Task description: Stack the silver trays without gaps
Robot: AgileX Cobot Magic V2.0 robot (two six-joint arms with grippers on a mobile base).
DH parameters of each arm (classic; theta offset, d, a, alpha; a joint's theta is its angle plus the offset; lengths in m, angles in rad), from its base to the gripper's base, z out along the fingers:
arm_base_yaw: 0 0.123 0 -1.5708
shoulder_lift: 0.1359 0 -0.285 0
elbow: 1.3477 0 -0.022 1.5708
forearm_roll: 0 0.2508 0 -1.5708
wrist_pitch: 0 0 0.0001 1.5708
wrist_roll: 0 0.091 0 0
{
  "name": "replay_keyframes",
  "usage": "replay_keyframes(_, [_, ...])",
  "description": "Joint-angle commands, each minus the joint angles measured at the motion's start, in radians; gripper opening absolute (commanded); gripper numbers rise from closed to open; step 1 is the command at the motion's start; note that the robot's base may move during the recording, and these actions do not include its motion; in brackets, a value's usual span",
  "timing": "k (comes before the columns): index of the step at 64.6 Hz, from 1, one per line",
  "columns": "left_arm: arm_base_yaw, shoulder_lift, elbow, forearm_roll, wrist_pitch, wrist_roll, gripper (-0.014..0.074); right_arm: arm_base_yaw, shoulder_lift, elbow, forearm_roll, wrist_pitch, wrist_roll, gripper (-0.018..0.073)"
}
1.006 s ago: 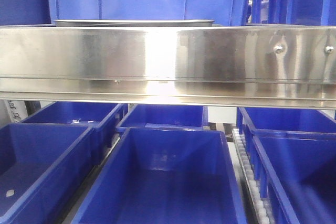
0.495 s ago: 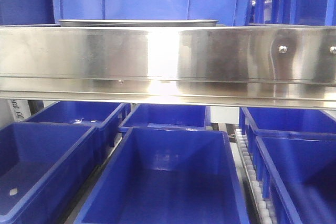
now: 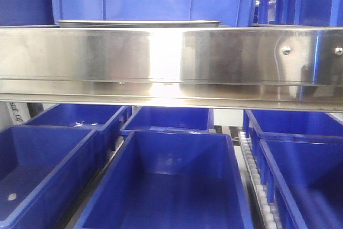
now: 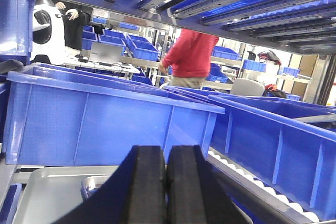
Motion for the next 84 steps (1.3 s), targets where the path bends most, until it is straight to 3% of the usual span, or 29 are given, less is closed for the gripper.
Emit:
replay_keyframes(1, [-0.007, -0.006, 0.001, 0.003, -0.016, 0.002, -0.0008, -0.005, -0.008, 0.000, 0.002, -0.005, -0.006, -0.0022])
replay_keyframes(12, [-0.007, -0.006, 0.001, 0.003, -0.015, 0.002, -0.0008, -0.005, -0.008, 0.000, 0.002, -0.008, 0.076, -0.0022])
replay_keyframes(74, [0.005, -0.014, 0.001, 0.026, -0.014, 0.002, -0.0008, -0.005, -0.008, 0.000, 0.002, -0.004, 0.076, -0.0022])
replay_keyframes(80, [0.048, -0.027, 0.010, 0.005, -0.014, 0.077, -0.0008, -0.005, -0.008, 0.000, 0.002, -0.004, 0.076, -0.0022])
replay_keyframes(84, [0.093, -0.037, 0.026, -0.077, -0.012, 0.226, -0.0008, -0.005, -0.008, 0.000, 0.002, -0.004, 0.076, -0.0022])
